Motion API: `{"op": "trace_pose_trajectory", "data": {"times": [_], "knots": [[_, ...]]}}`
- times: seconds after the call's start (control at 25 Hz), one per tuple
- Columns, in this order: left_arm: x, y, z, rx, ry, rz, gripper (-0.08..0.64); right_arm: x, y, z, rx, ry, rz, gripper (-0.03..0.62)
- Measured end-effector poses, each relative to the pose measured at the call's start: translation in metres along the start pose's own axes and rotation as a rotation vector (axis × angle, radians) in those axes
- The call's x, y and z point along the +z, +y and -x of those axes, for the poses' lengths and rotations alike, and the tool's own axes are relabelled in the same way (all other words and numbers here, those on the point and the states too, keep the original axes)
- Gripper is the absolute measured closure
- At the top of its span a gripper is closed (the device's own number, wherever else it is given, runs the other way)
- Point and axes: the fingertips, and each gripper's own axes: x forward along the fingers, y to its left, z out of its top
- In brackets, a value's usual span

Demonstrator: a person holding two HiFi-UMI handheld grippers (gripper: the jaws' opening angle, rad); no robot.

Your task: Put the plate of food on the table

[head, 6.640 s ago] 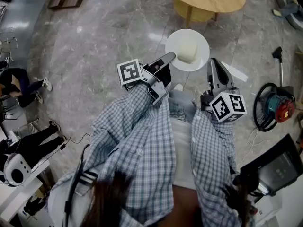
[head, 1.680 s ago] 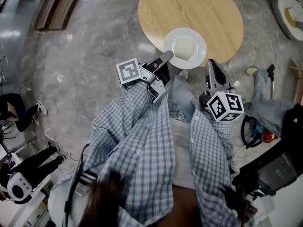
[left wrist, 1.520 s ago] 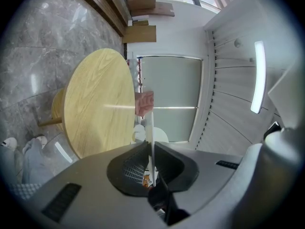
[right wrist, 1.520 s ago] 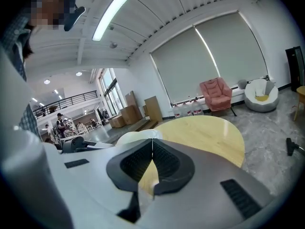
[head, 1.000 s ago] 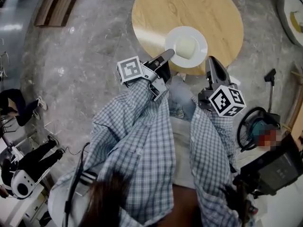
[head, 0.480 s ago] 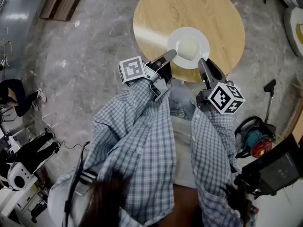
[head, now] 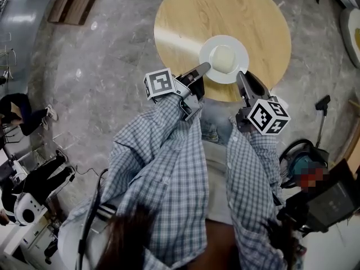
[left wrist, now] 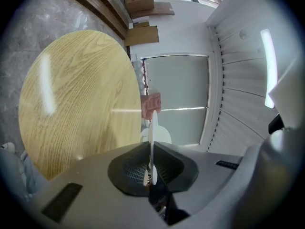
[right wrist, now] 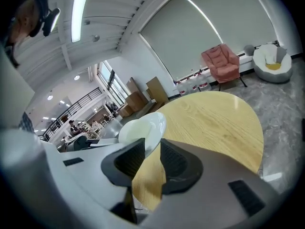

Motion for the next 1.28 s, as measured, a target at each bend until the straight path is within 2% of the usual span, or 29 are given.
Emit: {"op": "trace_pose_trajectory", "data": {"times": [1.0,1.28], "knots": [[-0.003,0.079,-0.014,0.18,0.051,0.045,0.54,-0.055,-0.048,-0.041,-0.063,0.156,-0.094,0.489],[-0.005,0.1,-0.021,0.23,0.064,0.035,0.541,-0.072,-0.065,-0.051,-0.085,0.195,-0.132,0.49]]}}
